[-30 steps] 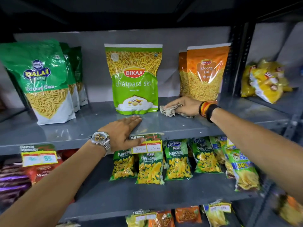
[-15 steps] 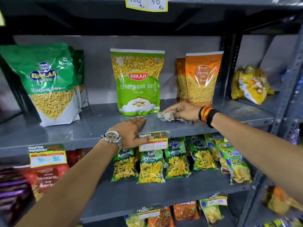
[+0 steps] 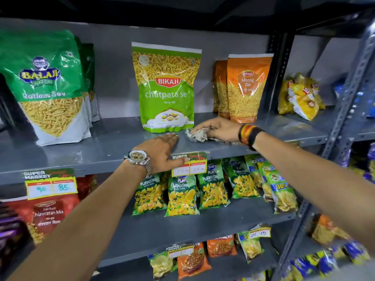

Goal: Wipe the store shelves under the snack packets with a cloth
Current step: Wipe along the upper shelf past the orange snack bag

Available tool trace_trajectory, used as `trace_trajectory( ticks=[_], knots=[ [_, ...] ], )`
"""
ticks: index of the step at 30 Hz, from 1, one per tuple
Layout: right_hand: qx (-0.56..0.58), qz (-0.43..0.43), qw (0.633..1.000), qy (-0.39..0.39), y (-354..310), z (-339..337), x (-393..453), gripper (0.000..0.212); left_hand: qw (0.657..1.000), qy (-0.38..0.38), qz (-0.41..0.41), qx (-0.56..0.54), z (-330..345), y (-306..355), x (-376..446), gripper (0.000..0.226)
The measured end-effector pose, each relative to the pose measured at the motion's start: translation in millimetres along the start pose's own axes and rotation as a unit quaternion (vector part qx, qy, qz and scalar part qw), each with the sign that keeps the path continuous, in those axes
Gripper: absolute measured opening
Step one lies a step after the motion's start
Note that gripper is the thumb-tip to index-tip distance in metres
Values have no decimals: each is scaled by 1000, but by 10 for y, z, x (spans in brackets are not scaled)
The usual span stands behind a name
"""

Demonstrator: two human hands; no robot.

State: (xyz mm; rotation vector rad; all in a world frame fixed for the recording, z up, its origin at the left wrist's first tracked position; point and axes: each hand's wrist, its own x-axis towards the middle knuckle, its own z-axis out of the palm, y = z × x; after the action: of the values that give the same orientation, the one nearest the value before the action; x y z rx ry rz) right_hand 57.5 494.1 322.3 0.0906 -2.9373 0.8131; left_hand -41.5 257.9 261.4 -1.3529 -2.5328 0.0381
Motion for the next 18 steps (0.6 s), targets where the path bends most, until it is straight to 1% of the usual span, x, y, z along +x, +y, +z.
trace_trajectory(
  ticks=[3, 4, 5, 6, 8, 9, 10, 12, 13, 16, 17, 18],
  knots=[
    [45, -32, 997, -47, 13, -24, -461, 43, 1000, -1, -1, 8, -12, 12, 8, 111],
    [58, -34, 997, -47, 54, -92, -507, 44, 1000, 0, -1, 11, -15, 13, 8, 109],
    [65, -19, 997, -27, 76, -192, -514, 44, 1000, -1, 0, 12, -13, 13, 10, 108],
    [71, 3, 997, 11, 118, -286, -487, 43, 1000, -4, 0, 10, -17, 13, 8, 109],
    [58, 60, 993, 85, 156, -416, -416, 44, 1000, -9, 0, -2, -31, 15, 2, 115],
    [48, 85, 990, 104, 171, -419, -380, 46, 1000, -11, 0, -8, -36, 17, -6, 117],
    [32, 101, 989, 99, 167, -374, -371, 47, 1000, -12, 1, -12, -42, 24, -21, 118],
    [11, 100, 992, 74, 70, -222, -409, 45, 1000, -15, 6, -12, -57, 38, -43, 116],
    [3, 89, 995, 50, 8, -162, -452, 43, 1000, -17, 8, -9, -64, 37, -46, 114],
    [37, 42, 998, -17, -125, -138, -679, 45, 1000, -20, 13, 4, -69, 30, -47, 117],
    [42, 36, 998, -27, -86, -216, -742, 45, 1000, -20, 12, 7, -66, 21, -45, 119],
    [38, 34, 999, -18, -9, -326, -786, 45, 1000, -17, 12, 10, -72, 17, -46, 123]
  ],
)
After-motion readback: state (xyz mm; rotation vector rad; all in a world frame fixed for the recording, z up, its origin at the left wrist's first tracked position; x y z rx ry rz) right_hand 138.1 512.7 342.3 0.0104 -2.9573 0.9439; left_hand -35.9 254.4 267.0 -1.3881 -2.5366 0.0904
